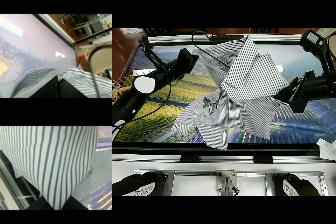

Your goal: Fold the shirts.

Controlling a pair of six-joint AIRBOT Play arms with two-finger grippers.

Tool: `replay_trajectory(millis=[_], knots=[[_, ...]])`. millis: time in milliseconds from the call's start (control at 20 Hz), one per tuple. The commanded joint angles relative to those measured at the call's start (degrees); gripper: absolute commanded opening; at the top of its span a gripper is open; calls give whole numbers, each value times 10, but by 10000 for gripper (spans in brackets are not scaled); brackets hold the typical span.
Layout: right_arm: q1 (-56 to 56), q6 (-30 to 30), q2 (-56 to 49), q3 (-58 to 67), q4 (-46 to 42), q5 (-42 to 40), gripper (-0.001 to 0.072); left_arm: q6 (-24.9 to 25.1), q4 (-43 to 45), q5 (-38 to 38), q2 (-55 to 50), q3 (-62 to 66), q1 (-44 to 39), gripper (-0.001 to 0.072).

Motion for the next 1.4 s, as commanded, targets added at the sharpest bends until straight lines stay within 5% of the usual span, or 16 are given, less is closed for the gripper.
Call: replay_trajectory(millis=[0,450,900,1350], knots=[[0,4,1,0,-9,17,62,1,3,9,1,38,20,55],[0,18,1,0,-29,17,62,44,3,-5,5,84,35,55],[0,18,3,0,-9,20,61,43,7,-125,-24,84,125,55],[10,18,-1,-31,3,32,60,44,-8,-24,-27,116,134,55]])
